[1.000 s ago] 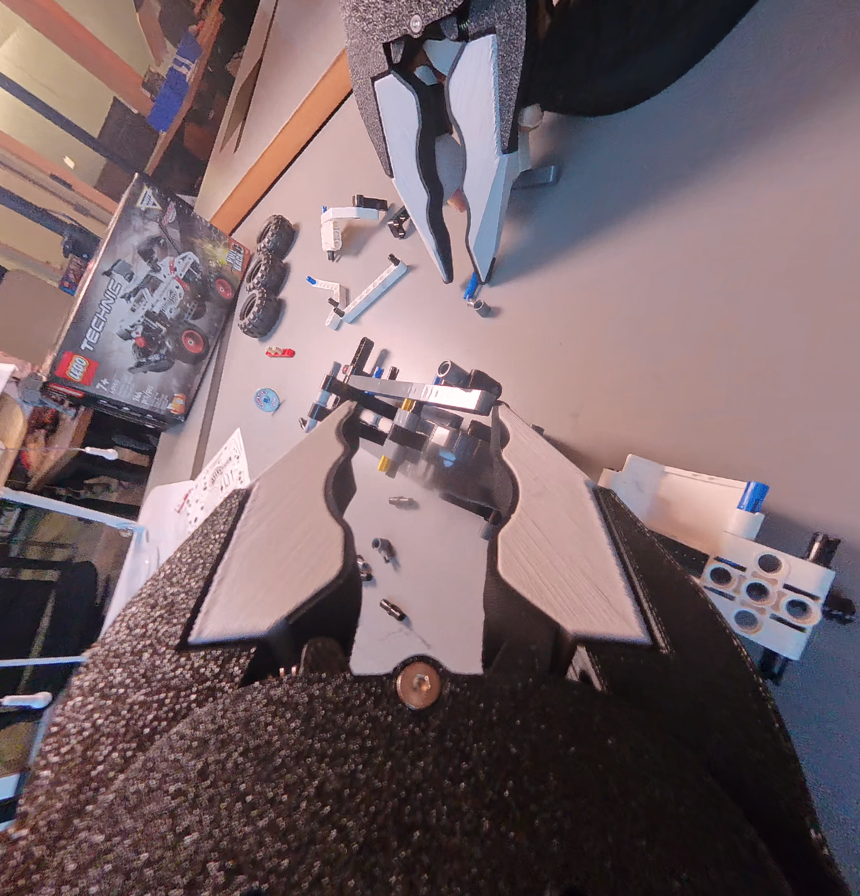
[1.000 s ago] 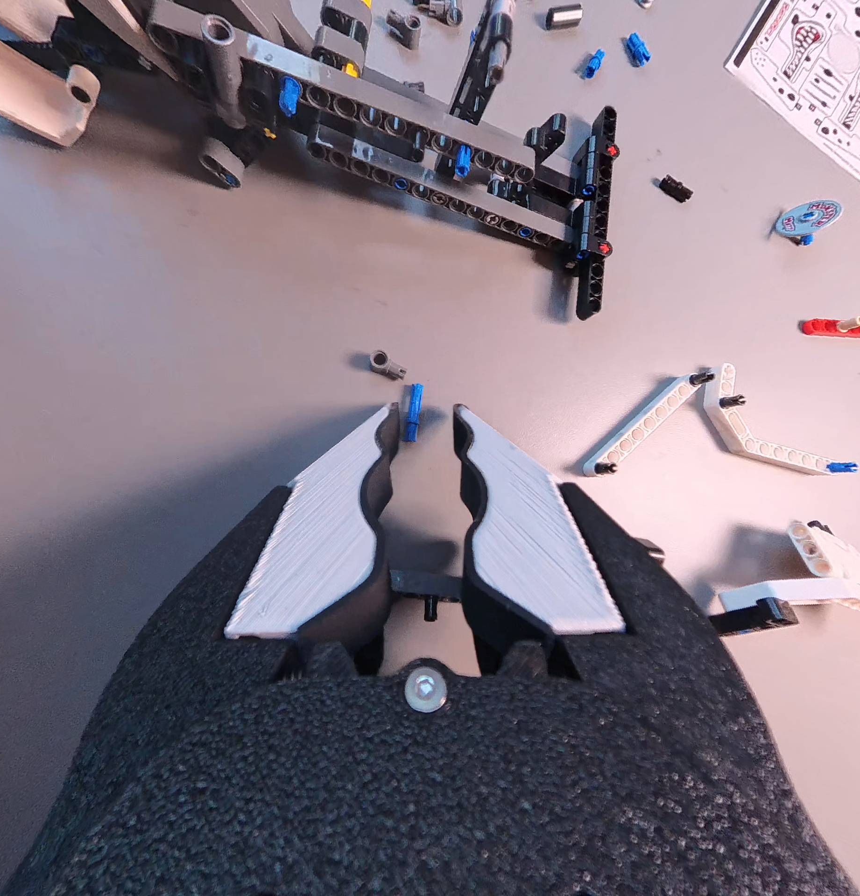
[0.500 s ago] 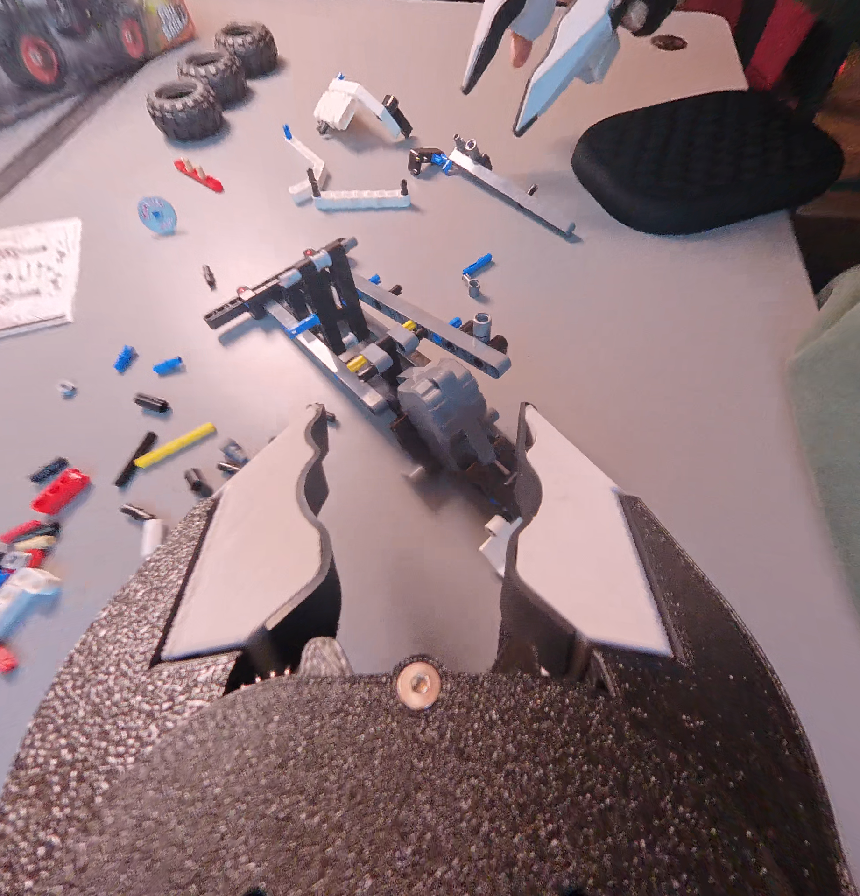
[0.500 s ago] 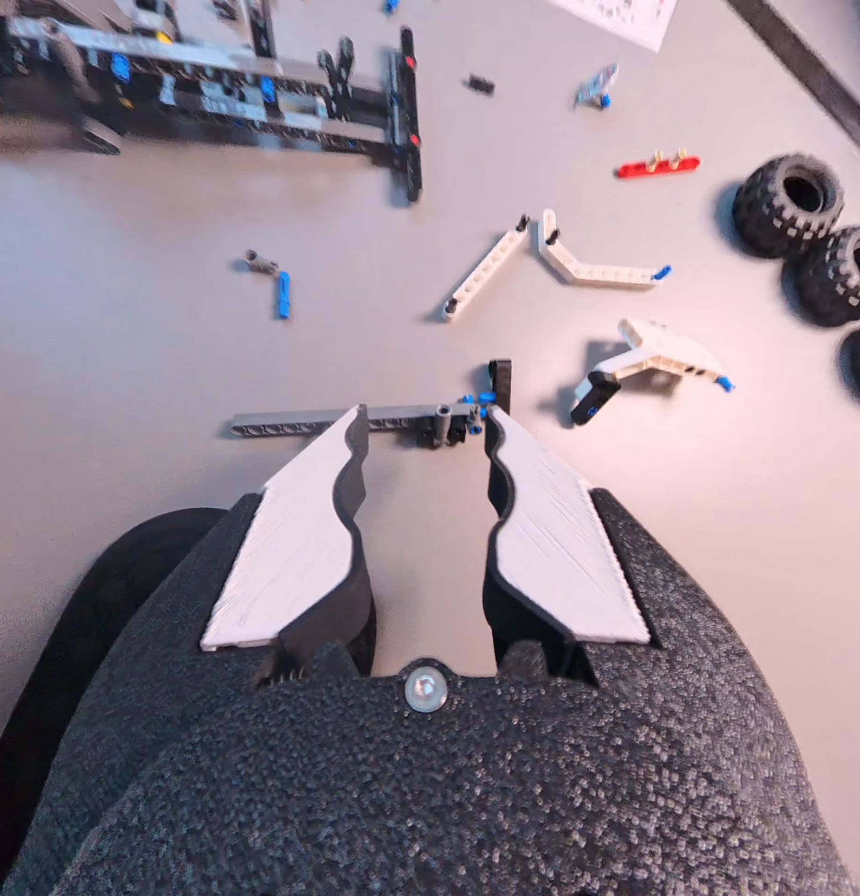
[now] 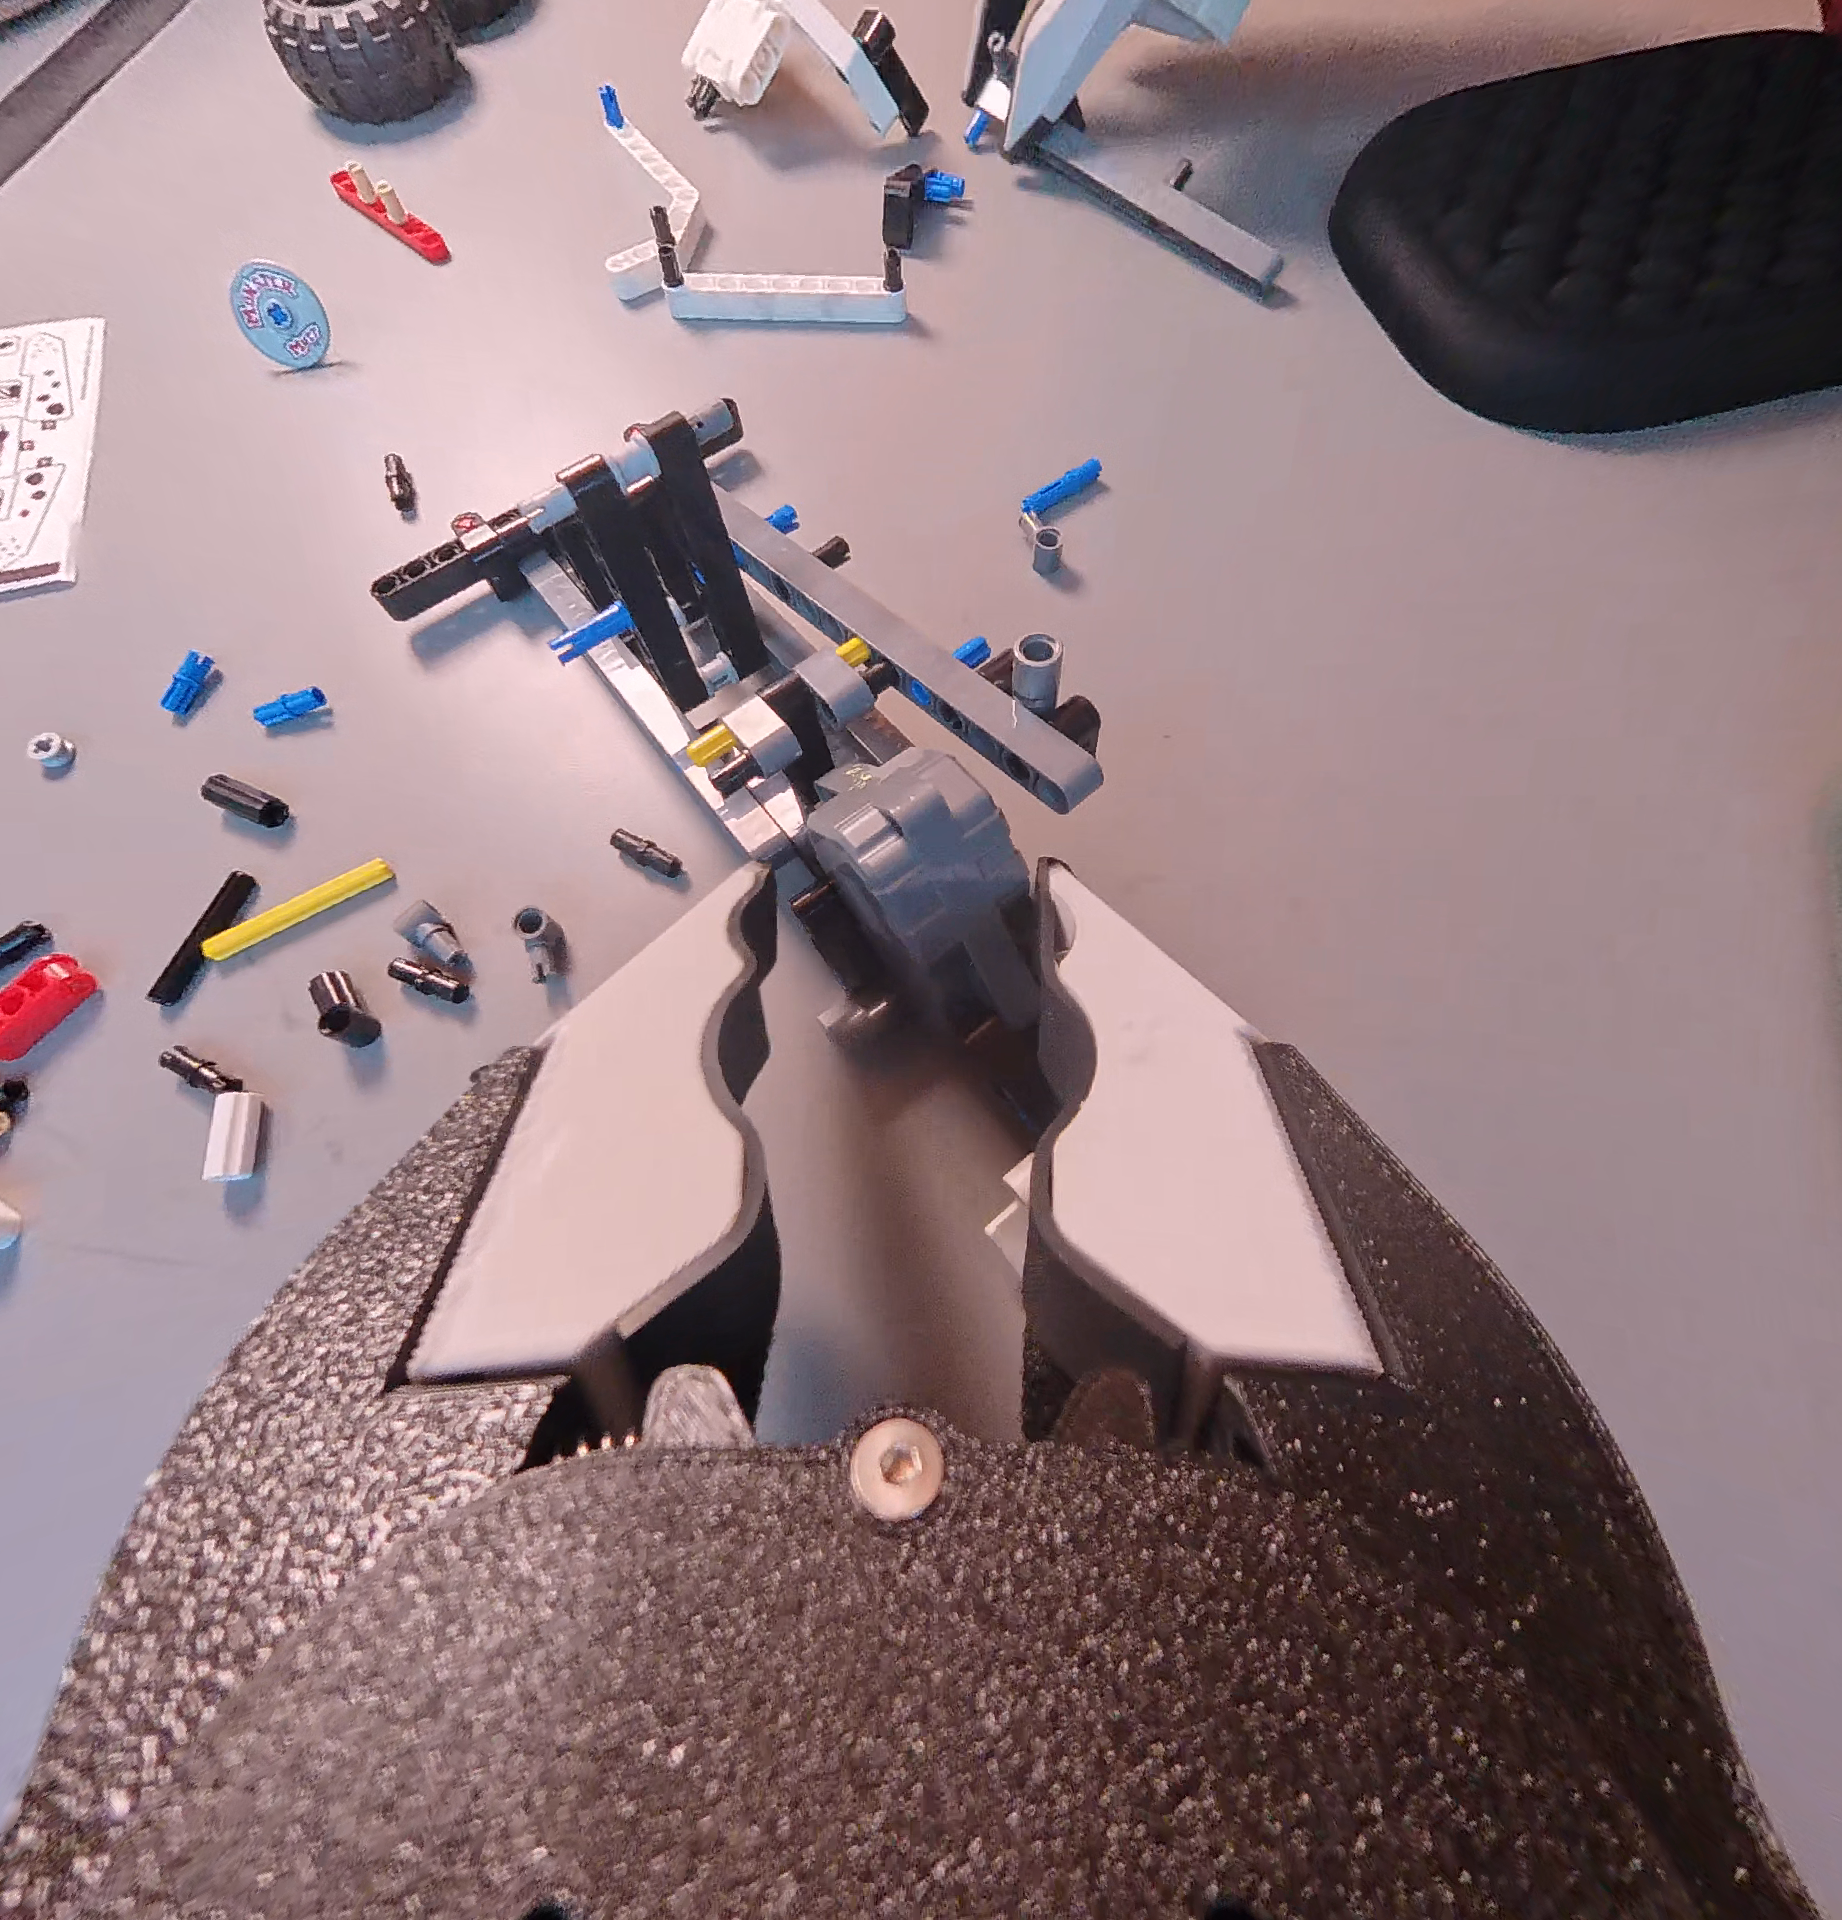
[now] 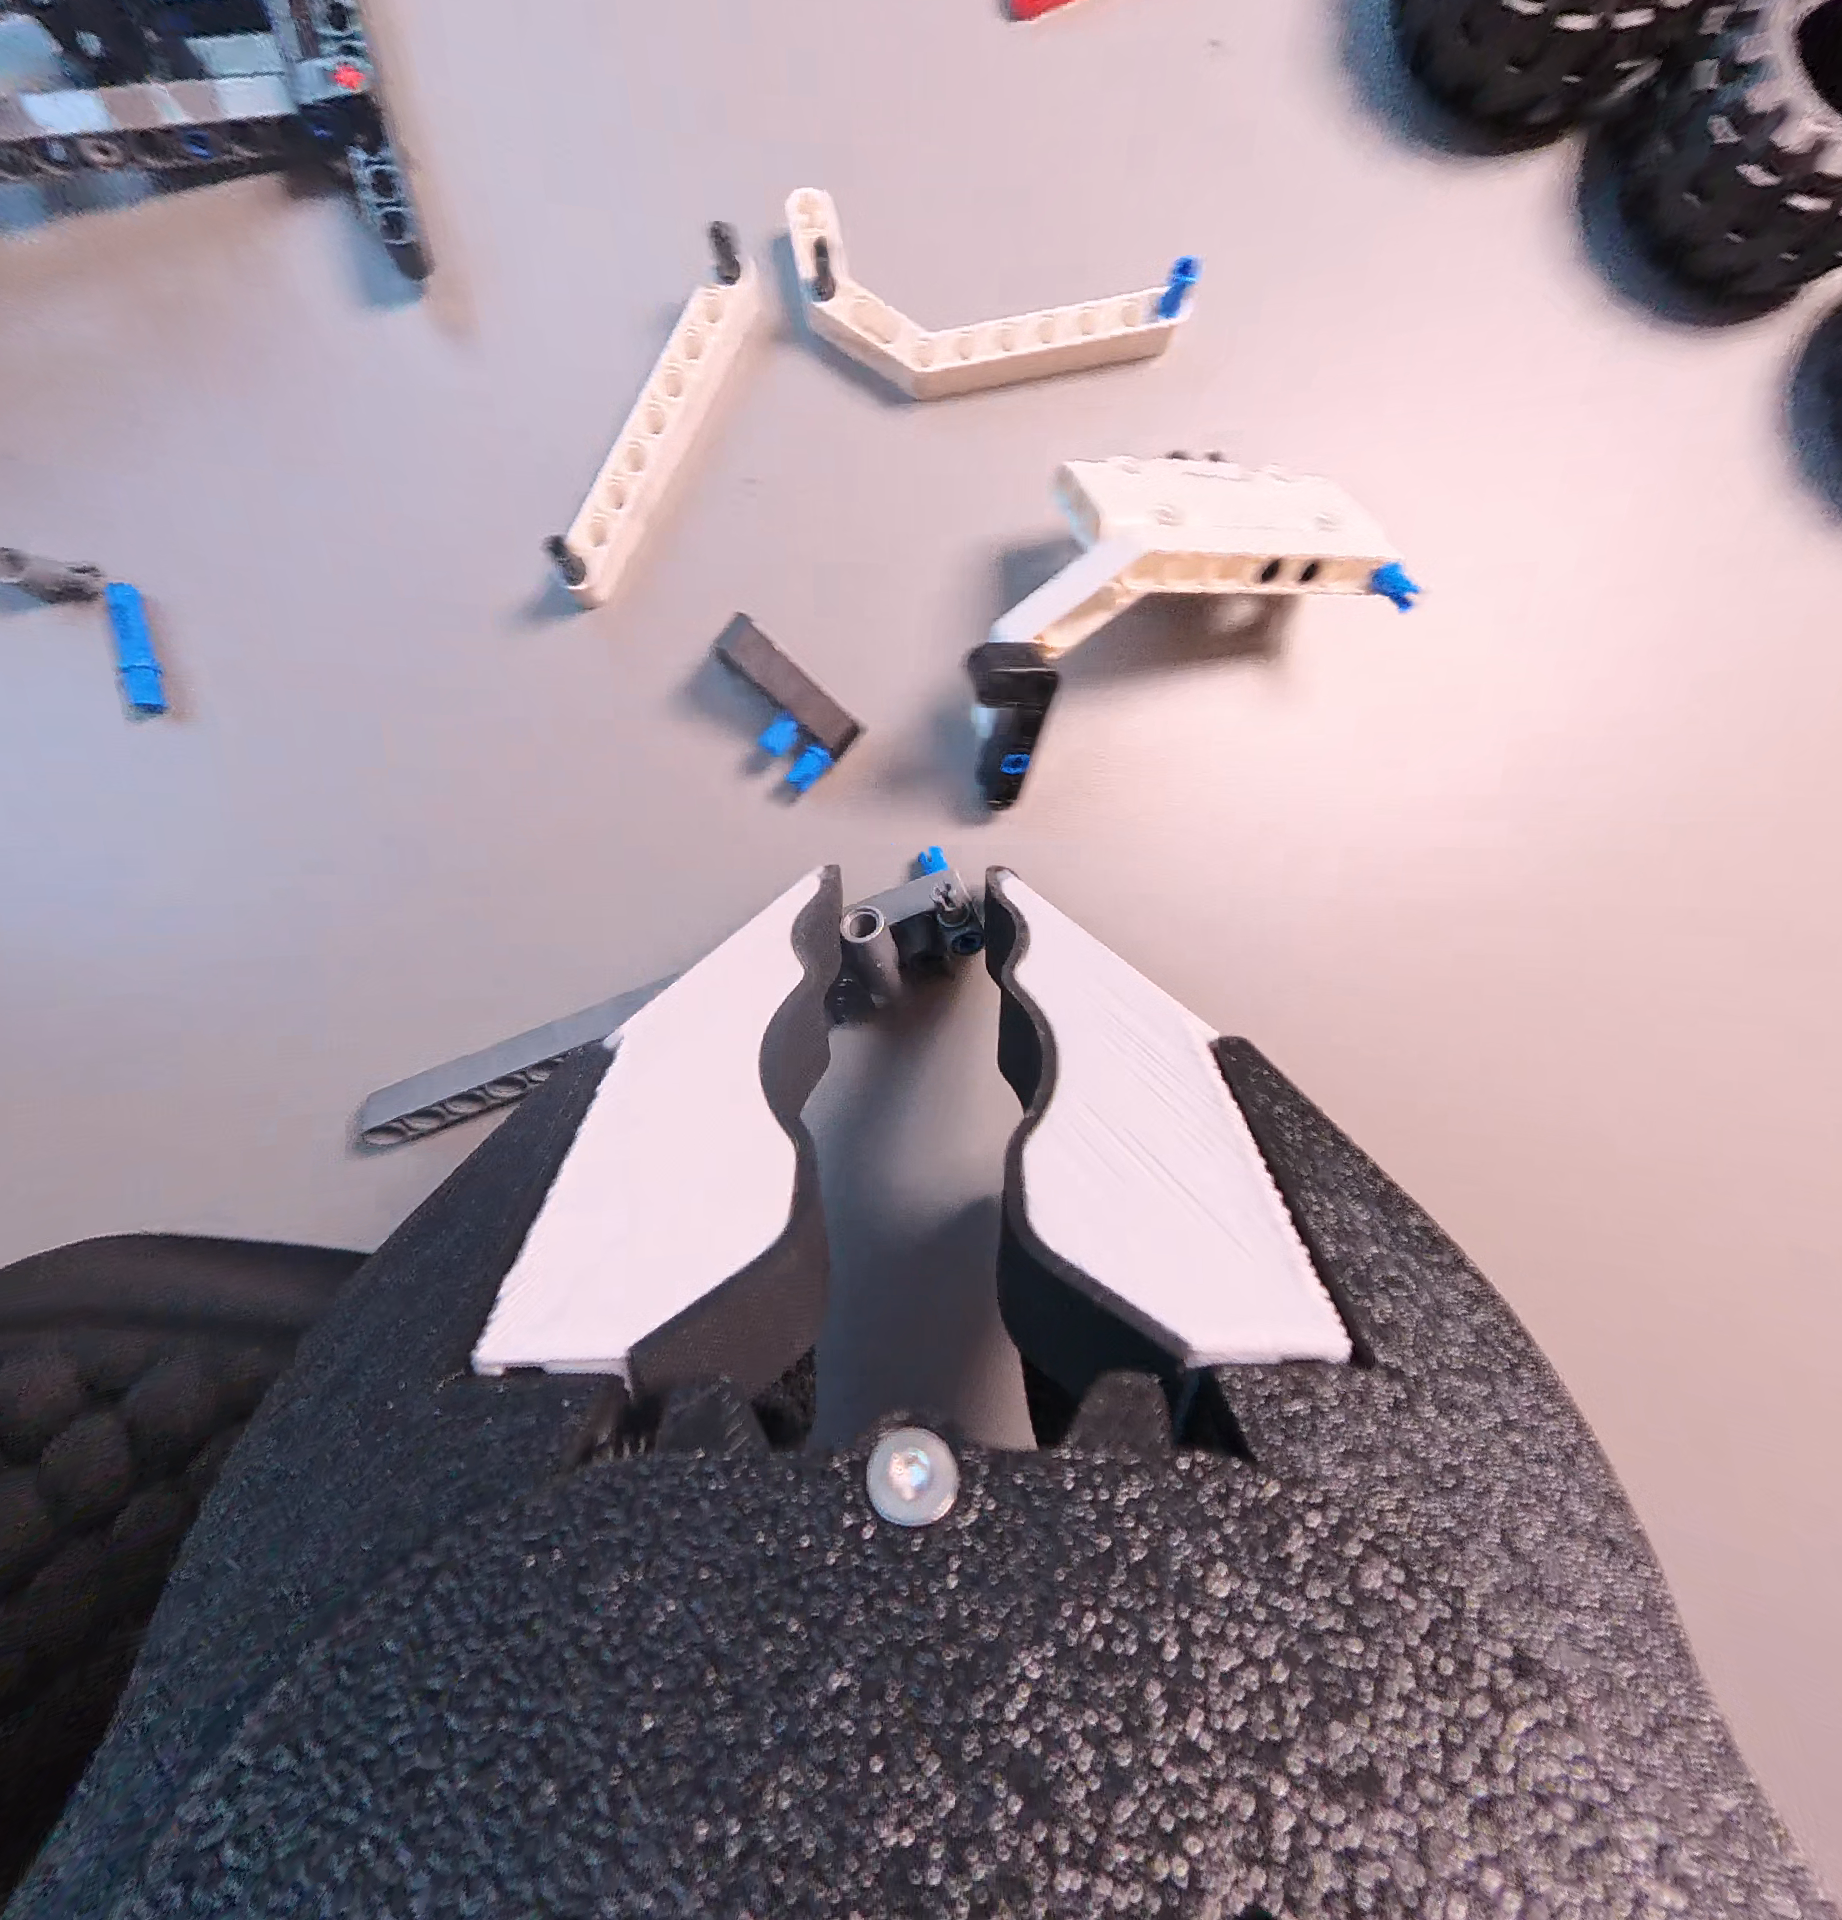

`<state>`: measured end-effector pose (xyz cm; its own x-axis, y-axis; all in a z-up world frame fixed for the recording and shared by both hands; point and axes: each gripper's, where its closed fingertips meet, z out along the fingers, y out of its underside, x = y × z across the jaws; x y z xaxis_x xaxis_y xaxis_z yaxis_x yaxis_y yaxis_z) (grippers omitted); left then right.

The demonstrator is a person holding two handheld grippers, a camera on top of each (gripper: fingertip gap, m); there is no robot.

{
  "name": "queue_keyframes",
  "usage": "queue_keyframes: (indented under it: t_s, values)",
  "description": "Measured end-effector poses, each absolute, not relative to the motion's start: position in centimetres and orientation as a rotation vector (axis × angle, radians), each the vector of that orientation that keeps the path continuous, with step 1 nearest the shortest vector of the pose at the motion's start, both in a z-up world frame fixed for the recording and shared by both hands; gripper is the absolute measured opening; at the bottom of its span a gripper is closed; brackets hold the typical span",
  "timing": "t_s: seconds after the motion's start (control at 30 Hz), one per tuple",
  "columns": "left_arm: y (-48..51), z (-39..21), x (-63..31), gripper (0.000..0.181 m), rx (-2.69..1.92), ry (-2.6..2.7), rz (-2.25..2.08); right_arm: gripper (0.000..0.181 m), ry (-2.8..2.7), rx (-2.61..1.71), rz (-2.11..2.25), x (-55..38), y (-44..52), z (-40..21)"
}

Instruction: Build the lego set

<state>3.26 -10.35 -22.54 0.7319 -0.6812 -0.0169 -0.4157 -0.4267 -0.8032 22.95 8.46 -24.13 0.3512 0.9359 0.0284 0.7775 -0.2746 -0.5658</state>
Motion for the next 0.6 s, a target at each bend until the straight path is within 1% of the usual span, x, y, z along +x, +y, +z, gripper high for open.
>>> queue_keyframes:
  t_s: [0.03, 0.07, 0.17, 0.2, 0.27, 0.33, 0.4, 0.47, 0.57, 0.6]
  values:
    - [-10.3, -22.6, 3.2, 0.045, -2.079, 0.825, -0.404, 0.028, -1.469, -2.119, 0.368, 23.4, 9.3, -23.9]
    - [-10.3, -22.5, 3.2, 0.045, -2.078, 0.820, -0.406, 0.033, -1.456, -2.083, 0.328, 23.5, 9.8, -23.2]
    - [-10.3, -22.5, 3.0, 0.044, -2.075, 0.814, -0.417, 0.038, -1.426, -1.885, 0.391, 20.8, 8.5, -18.9]
    - [-10.3, -22.4, 3.0, 0.044, -2.072, 0.816, -0.419, 0.038, -1.464, -1.780, 0.452, 19.1, 6.7, -17.5]
    - [-10.3, -22.3, 2.7, 0.047, -2.065, 0.819, -0.421, 0.030, -1.620, -1.534, 0.588, 15.2, 1.2, -15.9]
    - [-10.6, -22.2, 2.4, 0.047, -2.072, 0.826, -0.450, 0.024, -1.821, -1.246, 0.624, 12.2, -4.5, -16.2]
    - [-11.1, -22.1, 2.3, 0.043, -2.071, 0.841, -0.480, 0.023, -1.953, -1.043, 0.587, 10.0, -7.9, -17.3]
    - [-11.4, -22.1, 2.5, 0.034, -2.062, 0.863, -0.498, 0.023, -2.006, -0.931, 0.551, 8.0, -8.9, -18.0]
    - [-11.4, -22.1, 2.8, 0.033, -2.049, 0.880, -0.487, 0.023, -2.093, -0.864, 0.558, 5.9, -9.0, -18.8]
    - [-11.5, -22.1, 3.0, 0.033, -2.048, 0.880, -0.495, 0.019, -2.136, -0.860, 0.561, 5.5, -9.0, -19.3]
